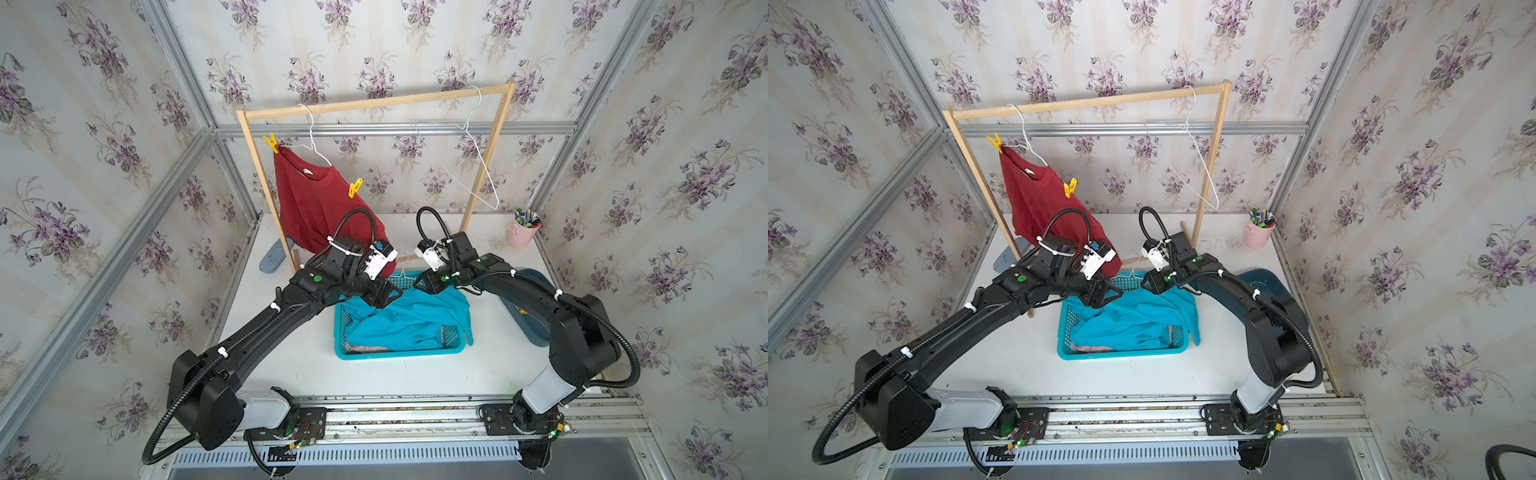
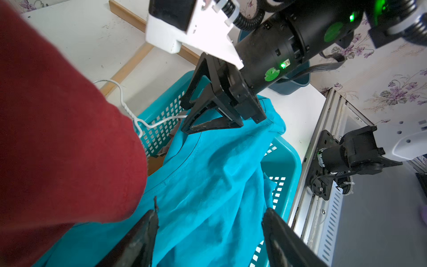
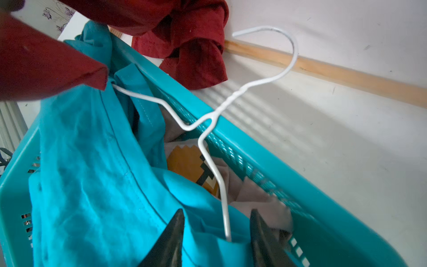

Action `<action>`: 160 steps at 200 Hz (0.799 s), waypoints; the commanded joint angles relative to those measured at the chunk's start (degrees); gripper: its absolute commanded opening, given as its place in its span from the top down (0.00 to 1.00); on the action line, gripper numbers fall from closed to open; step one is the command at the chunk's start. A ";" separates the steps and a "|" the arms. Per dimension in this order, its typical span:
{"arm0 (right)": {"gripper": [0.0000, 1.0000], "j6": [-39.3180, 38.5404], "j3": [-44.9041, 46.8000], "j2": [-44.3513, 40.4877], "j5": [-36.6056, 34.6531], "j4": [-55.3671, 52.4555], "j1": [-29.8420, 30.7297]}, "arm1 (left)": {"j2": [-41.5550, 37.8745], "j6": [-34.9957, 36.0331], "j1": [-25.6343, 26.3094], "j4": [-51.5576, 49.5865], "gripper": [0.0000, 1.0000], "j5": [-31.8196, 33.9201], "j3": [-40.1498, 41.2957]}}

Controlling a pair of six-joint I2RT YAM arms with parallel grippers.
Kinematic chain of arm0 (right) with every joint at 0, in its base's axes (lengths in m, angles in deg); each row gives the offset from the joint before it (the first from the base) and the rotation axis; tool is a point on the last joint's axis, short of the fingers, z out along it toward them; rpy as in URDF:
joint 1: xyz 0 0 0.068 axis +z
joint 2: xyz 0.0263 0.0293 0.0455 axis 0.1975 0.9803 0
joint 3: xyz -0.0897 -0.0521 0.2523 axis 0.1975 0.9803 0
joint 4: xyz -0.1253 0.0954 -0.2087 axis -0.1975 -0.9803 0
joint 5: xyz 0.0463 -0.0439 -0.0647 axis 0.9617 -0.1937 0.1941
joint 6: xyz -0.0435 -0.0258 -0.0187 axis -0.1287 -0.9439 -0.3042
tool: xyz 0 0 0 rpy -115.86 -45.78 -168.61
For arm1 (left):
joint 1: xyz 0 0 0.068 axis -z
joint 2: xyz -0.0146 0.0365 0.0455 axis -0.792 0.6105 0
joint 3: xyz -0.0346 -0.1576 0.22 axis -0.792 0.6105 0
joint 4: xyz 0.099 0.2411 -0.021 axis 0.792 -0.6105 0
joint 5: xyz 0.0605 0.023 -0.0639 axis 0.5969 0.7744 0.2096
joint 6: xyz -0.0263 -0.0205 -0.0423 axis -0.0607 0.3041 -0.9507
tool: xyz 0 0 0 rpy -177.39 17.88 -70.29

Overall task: Remove the clothespins securing t-shirts to the hanger
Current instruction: Pick up the hanger from the basket.

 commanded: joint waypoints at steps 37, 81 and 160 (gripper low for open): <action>0.62 -6.03 -4.58 4.45 0.13 -2.75 0.75 | 0.27 -0.53 0.11 -0.13 0.27 0.54 -1.10; 0.70 -8.90 -6.12 6.44 -4.70 -4.98 2.13 | -0.16 -0.42 0.17 -0.59 0.26 1.10 -0.71; 1.00 -12.22 -4.75 1.39 -11.08 -2.96 6.05 | -1.55 -0.44 0.13 -0.88 0.01 2.71 -1.42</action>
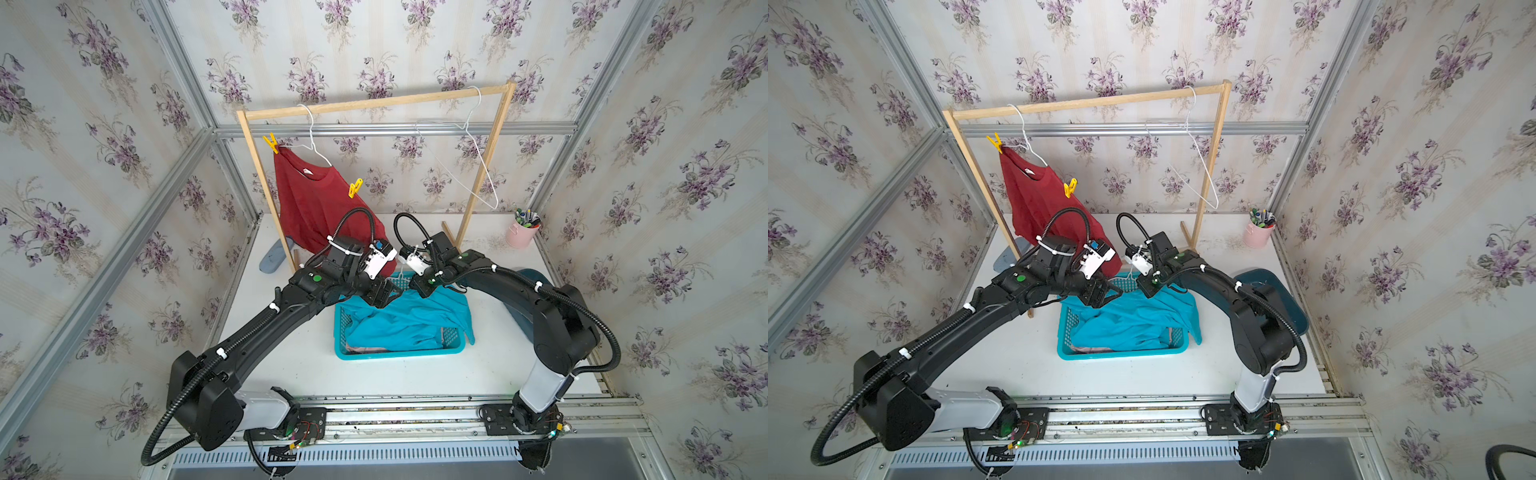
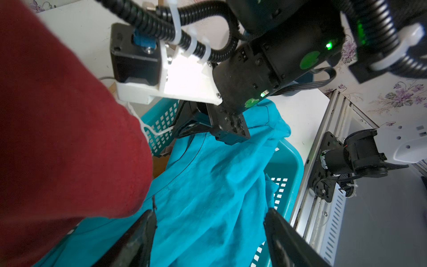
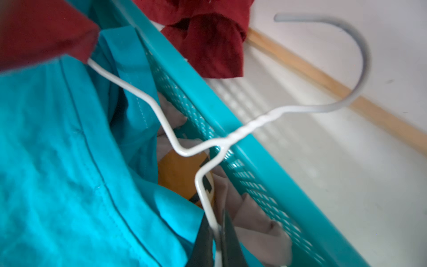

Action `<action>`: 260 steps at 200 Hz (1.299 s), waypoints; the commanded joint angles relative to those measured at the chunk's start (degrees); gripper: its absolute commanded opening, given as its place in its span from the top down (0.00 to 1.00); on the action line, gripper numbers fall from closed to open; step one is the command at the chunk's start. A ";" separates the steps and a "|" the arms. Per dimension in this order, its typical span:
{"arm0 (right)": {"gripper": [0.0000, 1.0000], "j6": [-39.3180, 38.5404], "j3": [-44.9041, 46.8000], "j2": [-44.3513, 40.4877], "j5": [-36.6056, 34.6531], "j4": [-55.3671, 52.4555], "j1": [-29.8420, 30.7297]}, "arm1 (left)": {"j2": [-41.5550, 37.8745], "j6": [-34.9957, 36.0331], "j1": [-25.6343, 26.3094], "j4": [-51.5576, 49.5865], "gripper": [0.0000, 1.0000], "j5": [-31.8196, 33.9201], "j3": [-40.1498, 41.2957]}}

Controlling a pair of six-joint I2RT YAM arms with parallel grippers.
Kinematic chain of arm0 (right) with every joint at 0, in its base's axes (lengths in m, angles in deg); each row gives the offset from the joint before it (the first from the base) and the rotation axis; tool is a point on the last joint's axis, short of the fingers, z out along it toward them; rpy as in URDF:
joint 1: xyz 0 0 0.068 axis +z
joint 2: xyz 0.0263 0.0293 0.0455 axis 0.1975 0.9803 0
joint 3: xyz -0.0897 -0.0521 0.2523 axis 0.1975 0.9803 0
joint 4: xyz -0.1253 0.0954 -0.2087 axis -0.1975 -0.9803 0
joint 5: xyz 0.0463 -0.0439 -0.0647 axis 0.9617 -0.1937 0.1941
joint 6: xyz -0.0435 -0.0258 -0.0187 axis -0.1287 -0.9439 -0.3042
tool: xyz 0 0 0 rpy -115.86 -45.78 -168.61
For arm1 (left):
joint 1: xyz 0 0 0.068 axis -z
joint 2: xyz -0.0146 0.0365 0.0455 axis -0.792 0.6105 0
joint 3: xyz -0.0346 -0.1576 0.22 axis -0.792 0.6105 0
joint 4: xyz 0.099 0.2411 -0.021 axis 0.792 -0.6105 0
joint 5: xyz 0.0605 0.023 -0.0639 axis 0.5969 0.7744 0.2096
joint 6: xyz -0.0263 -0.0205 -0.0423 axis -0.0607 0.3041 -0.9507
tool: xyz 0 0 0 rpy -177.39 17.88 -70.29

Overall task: Remove the clothespins securing t-shirts to the hanger
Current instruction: Pick up the hanger from the basket.

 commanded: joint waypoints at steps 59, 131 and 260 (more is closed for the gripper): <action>1.00 -2.73 7.35 -15.06 -2.28 7.07 0.37 | -4.85 -1.52 0.03 -0.14 0.01 3.98 -2.67; 1.00 -3.04 17.45 -31.58 -2.92 13.12 0.38 | -9.14 -2.28 0.03 2.92 0.03 -1.13 -5.59; 1.00 -8.09 19.65 -43.17 12.76 19.27 0.37 | -0.44 1.33 3.75 3.60 0.39 -9.15 -16.20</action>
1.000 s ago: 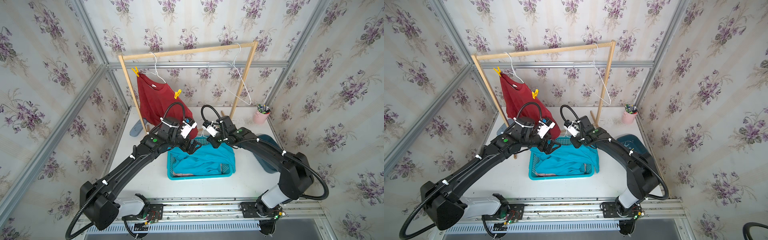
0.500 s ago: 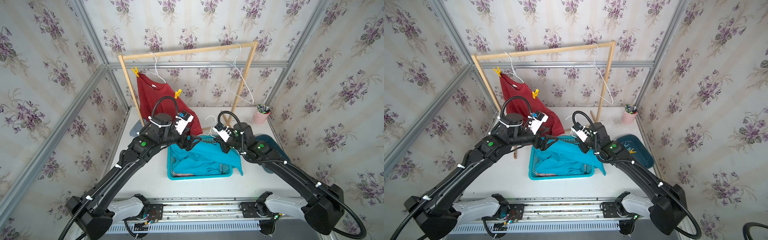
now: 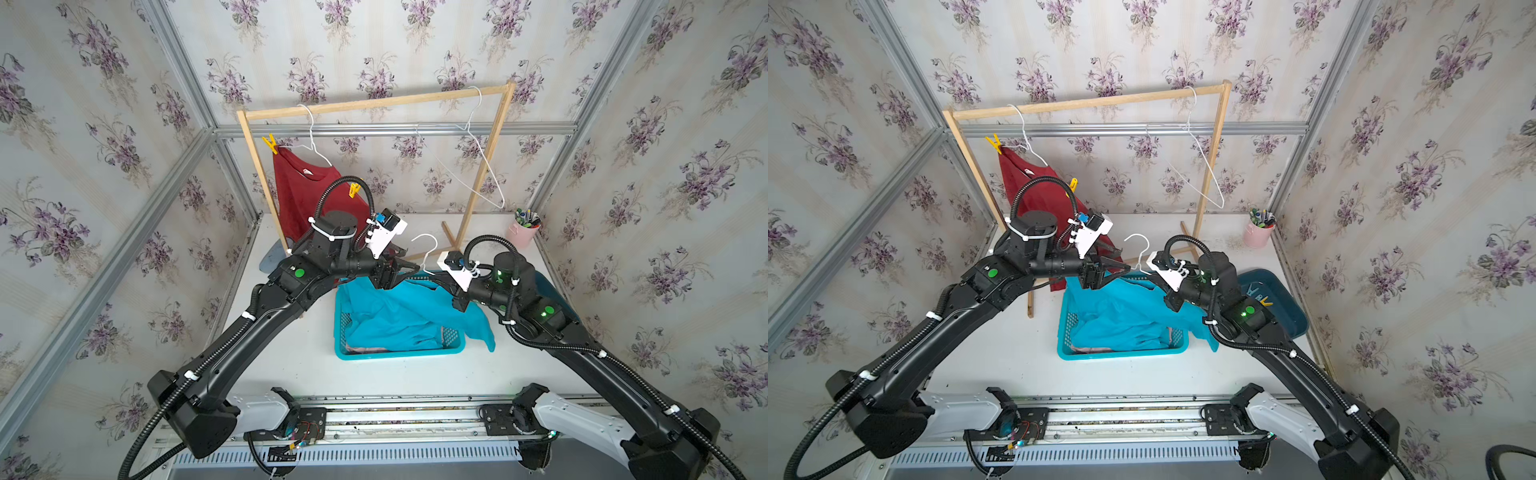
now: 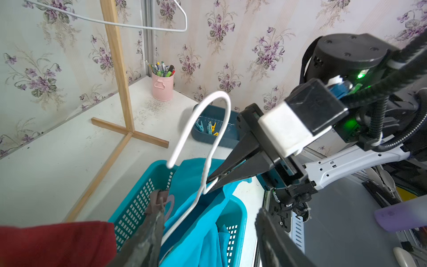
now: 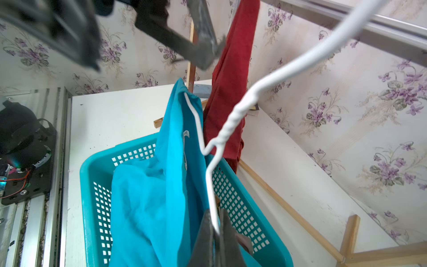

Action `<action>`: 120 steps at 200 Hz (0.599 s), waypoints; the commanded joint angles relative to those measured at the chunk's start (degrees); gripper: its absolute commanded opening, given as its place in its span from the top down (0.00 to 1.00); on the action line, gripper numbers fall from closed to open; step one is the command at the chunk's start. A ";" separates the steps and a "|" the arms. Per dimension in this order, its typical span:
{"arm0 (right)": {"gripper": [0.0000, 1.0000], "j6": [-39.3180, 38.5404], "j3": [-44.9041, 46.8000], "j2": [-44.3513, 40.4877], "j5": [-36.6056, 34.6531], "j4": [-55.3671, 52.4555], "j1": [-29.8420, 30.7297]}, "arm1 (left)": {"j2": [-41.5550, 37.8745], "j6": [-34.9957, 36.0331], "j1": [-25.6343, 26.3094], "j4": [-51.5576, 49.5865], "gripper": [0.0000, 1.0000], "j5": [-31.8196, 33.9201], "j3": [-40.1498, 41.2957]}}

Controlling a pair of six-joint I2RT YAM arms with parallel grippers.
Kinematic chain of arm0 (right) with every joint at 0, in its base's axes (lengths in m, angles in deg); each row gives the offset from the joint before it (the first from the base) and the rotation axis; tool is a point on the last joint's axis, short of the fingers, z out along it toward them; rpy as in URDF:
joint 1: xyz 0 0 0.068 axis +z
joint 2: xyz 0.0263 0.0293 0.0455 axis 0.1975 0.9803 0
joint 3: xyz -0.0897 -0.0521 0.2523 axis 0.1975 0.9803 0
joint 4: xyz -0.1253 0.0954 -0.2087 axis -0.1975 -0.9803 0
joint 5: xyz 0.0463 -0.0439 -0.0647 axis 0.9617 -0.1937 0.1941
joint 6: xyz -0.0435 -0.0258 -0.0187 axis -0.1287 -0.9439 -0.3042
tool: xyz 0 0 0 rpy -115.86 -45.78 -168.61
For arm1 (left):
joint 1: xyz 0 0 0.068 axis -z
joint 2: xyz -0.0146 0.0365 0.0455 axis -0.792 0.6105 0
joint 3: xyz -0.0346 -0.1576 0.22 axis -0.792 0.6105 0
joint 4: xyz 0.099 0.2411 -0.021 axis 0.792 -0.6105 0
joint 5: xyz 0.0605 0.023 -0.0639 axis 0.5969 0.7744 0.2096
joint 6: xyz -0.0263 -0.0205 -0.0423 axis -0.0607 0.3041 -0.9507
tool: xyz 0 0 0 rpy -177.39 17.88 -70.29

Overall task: Remove the clothespins securing t-shirts to the hanger
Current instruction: Pick up the hanger from the basket.

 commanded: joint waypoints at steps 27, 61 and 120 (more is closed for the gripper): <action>1.00 -1.66 -2.73 0.21 6.36 2.08 -0.01 | 2.55 3.86 0.55 2.47 0.41 -4.97 -1.42; 1.00 -1.67 -4.40 0.95 7.91 1.85 -0.05 | 3.63 2.84 0.59 7.62 0.56 -9.33 -0.92; 1.00 -0.13 -5.47 1.46 6.40 2.94 -0.07 | 2.34 0.91 0.57 9.78 1.00 -11.16 0.54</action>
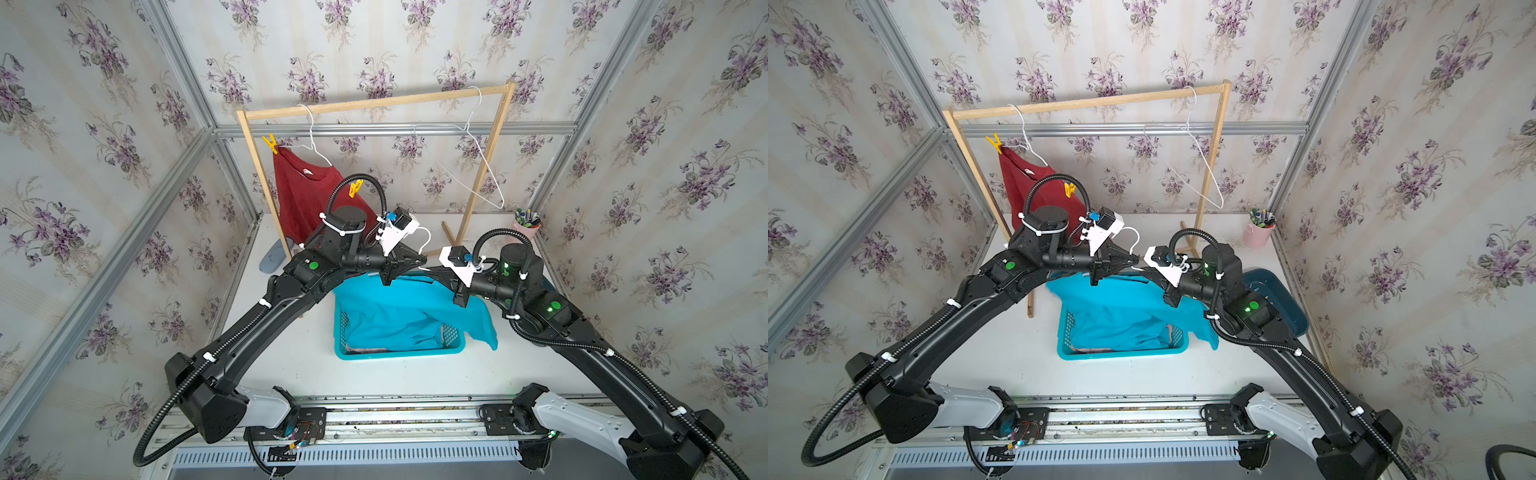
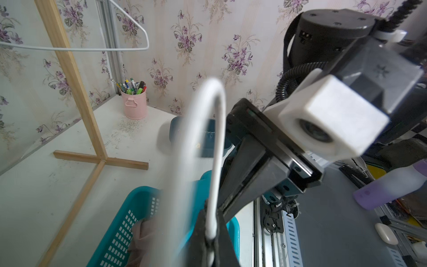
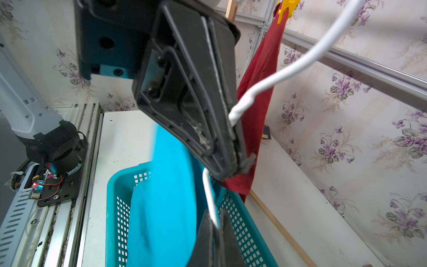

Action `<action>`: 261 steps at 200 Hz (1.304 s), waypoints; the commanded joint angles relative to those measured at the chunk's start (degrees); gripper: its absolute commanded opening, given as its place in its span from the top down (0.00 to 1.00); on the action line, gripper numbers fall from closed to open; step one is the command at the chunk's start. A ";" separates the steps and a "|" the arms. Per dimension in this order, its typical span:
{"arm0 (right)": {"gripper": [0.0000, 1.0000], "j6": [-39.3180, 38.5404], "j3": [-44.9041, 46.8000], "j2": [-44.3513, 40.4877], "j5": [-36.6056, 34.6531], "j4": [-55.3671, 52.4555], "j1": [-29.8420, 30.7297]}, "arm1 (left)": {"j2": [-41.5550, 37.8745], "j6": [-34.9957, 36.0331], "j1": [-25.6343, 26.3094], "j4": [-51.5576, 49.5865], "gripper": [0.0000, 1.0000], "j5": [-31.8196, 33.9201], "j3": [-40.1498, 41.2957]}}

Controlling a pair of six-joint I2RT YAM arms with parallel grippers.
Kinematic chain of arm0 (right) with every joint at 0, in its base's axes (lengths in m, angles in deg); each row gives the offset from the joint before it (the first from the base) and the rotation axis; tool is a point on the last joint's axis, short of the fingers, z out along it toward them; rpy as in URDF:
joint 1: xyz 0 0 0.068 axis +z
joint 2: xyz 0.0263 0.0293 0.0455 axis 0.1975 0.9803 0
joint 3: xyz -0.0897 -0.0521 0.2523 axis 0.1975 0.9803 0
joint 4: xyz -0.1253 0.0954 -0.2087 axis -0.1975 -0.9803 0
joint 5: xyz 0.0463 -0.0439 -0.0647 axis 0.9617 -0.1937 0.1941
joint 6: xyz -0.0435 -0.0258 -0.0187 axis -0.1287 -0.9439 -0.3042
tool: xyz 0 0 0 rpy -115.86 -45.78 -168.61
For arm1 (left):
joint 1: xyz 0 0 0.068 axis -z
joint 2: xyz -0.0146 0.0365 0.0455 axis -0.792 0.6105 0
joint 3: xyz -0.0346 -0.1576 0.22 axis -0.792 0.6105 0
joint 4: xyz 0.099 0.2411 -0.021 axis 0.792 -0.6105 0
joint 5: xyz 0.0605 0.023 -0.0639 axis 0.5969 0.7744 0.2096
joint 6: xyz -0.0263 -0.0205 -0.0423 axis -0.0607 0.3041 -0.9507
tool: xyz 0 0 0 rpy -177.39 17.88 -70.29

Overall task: Remove the clothespins securing t-shirts to the hanger
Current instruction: Pick up the hanger from the basket, then remove the T-shirt from the hanger.

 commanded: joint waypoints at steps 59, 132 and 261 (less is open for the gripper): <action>0.21 7.31 -1.64 -1.81 -2.61 7.53 0.08 | -11.09 3.28 -1.12 1.46 1.00 9.16 4.25; 0.18 5.16 -13.07 4.47 -1.43 -13.42 -1.58 | -18.49 7.37 -15.03 -10.21 1.00 3.65 0.31; 1.00 2.51 -13.22 9.87 -8.37 -16.72 -2.55 | -18.77 4.52 -23.96 -10.89 1.00 -5.06 -3.66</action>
